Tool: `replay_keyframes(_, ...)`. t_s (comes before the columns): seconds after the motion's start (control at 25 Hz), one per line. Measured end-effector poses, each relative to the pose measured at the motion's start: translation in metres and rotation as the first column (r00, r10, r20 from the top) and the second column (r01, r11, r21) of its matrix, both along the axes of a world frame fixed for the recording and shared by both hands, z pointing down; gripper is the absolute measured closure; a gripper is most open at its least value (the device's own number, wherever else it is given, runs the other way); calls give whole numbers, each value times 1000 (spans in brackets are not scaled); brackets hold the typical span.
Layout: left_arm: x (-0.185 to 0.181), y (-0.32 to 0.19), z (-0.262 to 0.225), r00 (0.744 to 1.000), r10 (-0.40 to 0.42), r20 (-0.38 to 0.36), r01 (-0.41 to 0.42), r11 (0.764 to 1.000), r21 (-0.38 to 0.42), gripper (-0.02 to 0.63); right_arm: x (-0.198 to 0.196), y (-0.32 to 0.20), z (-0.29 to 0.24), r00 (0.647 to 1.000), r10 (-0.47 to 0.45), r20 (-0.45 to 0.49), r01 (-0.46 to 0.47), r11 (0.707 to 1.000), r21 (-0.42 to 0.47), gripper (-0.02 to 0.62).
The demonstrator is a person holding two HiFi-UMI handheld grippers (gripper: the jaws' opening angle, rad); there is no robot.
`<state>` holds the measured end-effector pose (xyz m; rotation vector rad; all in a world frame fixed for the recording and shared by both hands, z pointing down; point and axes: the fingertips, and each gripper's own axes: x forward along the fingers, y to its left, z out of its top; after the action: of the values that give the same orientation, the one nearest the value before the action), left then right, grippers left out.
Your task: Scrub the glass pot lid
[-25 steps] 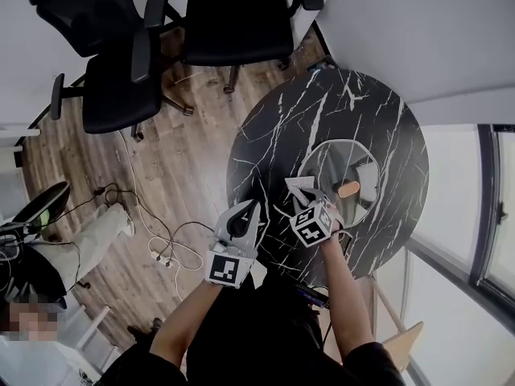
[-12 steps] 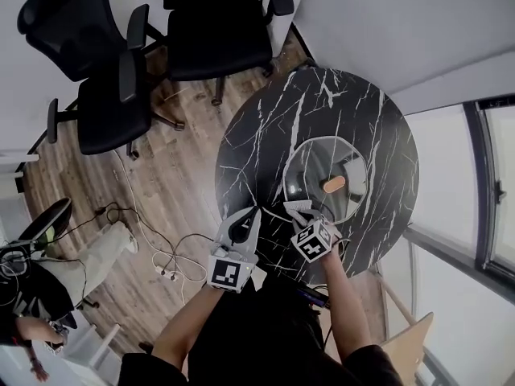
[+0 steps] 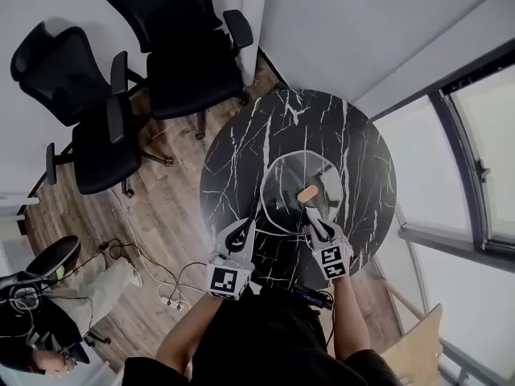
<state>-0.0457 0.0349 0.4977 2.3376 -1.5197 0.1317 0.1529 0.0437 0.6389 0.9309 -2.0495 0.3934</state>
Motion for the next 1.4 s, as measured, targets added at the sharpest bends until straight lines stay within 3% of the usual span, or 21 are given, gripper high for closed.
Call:
replay_keyframes(0.08, 6, -7, -16, 1000, 12, -4, -12, 1000, 27, 604, 9, -21, -25, 987, 108, 115, -121, 987, 109, 523)
replay_keyframes(0.16, 13, -12, -28, 1000, 31, -3, -31, 998, 51, 604, 18, -36, -35, 967, 181, 182, -211, 964, 163, 522)
replay_keyframes(0.32, 23, -17, -44, 999, 52, 3, -53, 995, 81, 604, 18, -61, -36, 956, 203, 213, -246, 948, 202, 523)
replay_keyframes(0.52, 32, -18, -58, 998, 67, 7, -67, 995, 78, 604, 4, -85, -34, 968, 166, 189, -209, 948, 238, 523)
replay_keyframes(0.76, 30, -17, -54, 998, 64, 7, -64, 996, 58, 604, -17, -88, -1, 996, 63, 63, -76, 968, 240, 523)
replay_keyframes(1.04, 24, -16, -51, 999, 49, 3, -49, 997, 56, 604, -33, -72, 14, 995, -43, -86, 64, 965, 254, 522)
replay_keyframes(1.4, 21, -6, -44, 998, 69, 4, -69, 997, 46, 604, -62, -44, 10, 997, -56, 56, 46, 984, 170, 522)
